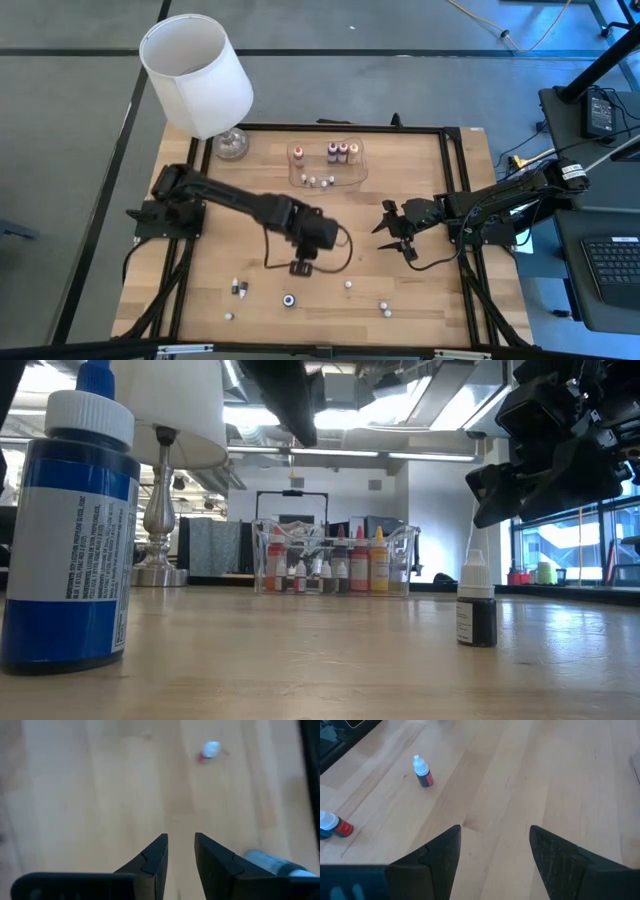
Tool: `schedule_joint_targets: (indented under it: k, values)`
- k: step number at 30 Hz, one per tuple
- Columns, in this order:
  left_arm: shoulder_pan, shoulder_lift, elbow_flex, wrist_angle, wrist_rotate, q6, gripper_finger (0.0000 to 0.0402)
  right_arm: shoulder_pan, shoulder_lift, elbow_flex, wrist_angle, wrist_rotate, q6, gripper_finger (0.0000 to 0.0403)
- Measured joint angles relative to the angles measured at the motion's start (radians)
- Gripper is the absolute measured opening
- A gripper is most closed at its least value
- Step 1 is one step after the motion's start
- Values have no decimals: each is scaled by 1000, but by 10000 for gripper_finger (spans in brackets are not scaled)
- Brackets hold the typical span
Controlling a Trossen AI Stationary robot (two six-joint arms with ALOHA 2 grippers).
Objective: Pick & Place food coloring
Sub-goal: Put the small pink food coloring bottle into the transparent bin
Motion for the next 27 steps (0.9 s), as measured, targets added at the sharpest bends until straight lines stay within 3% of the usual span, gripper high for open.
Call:
schedule_joint_targets:
  k: [12,19,24,27]
  values:
    - [-83,0,0,128,-5,-30,101,0,0,0,28,0,-23,237]
    - [-81,0,0,133,-83,-83,154,0,0,0,28,0,-52,237]
    - [-83,0,0,130,-72,-84,195,0,0,0,28,0,-52,237]
    - [-90,0,0,100,-9,-157,206,0,0,0,28,0,-52,237]
